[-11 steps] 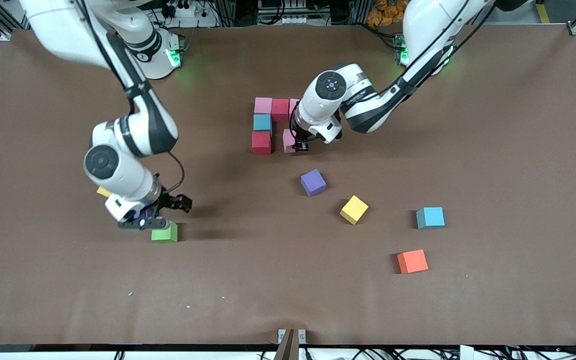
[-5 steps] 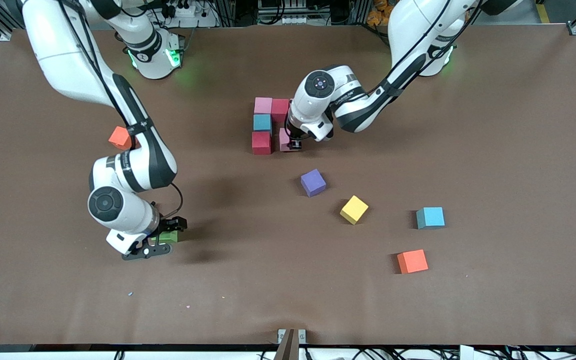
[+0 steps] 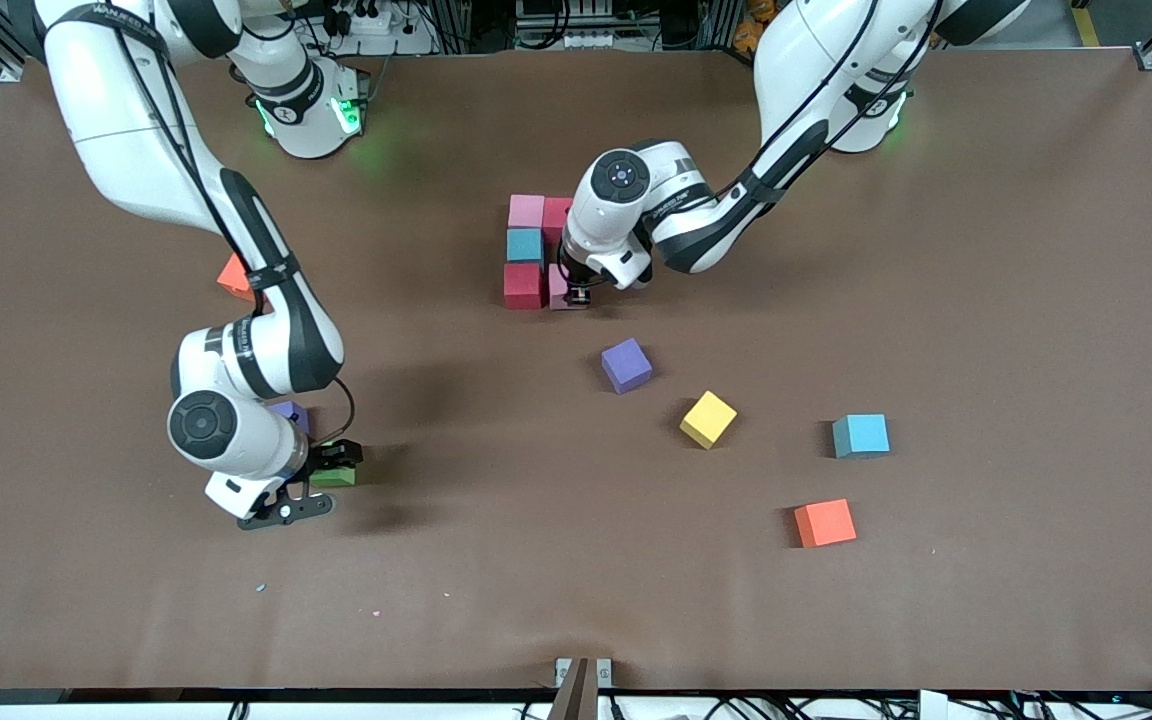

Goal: Arrange 11 blocks into digit 3
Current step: 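Grasp the green cube with the right gripper while the left gripper holds pink, then carry the green cube to the cluster while the left gripper reaches purple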

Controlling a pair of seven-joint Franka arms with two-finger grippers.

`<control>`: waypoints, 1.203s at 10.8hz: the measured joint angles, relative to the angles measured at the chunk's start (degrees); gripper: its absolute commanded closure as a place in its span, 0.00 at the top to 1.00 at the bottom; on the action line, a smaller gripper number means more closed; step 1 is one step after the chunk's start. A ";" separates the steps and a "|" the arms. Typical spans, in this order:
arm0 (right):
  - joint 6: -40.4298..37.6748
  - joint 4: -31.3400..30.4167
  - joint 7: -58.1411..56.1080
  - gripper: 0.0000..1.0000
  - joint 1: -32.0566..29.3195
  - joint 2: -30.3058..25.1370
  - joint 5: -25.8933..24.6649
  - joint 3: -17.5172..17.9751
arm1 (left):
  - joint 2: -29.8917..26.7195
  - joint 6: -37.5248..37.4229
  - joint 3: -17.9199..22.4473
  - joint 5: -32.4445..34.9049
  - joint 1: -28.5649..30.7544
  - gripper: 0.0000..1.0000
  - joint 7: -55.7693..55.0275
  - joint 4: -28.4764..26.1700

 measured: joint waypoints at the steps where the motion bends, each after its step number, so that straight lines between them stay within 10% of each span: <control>1: 0.28 0.02 0.00 1.00 -0.09 0.28 0.00 0.01 | 0.45 0.00 0.34 0.00 -0.44 0.00 0.00 0.53; 2: 0.37 0.04 0.02 0.97 -0.08 0.72 0.01 0.10 | 0.76 0.00 0.98 0.00 -1.17 0.00 -0.01 0.94; 5: 0.73 0.09 2.36 0.16 -0.08 2.05 0.13 0.16 | 0.89 -0.11 2.24 0.00 -2.81 0.00 -0.41 1.73; 6: 0.73 0.17 3.61 0.06 -0.08 2.20 0.15 0.20 | 0.89 -0.31 2.26 0.00 -2.85 0.00 -0.41 1.80; 13: -0.46 2.05 5.20 0.03 2.97 1.64 0.16 2.34 | 0.90 -0.73 2.30 0.00 -2.94 0.11 -0.46 2.00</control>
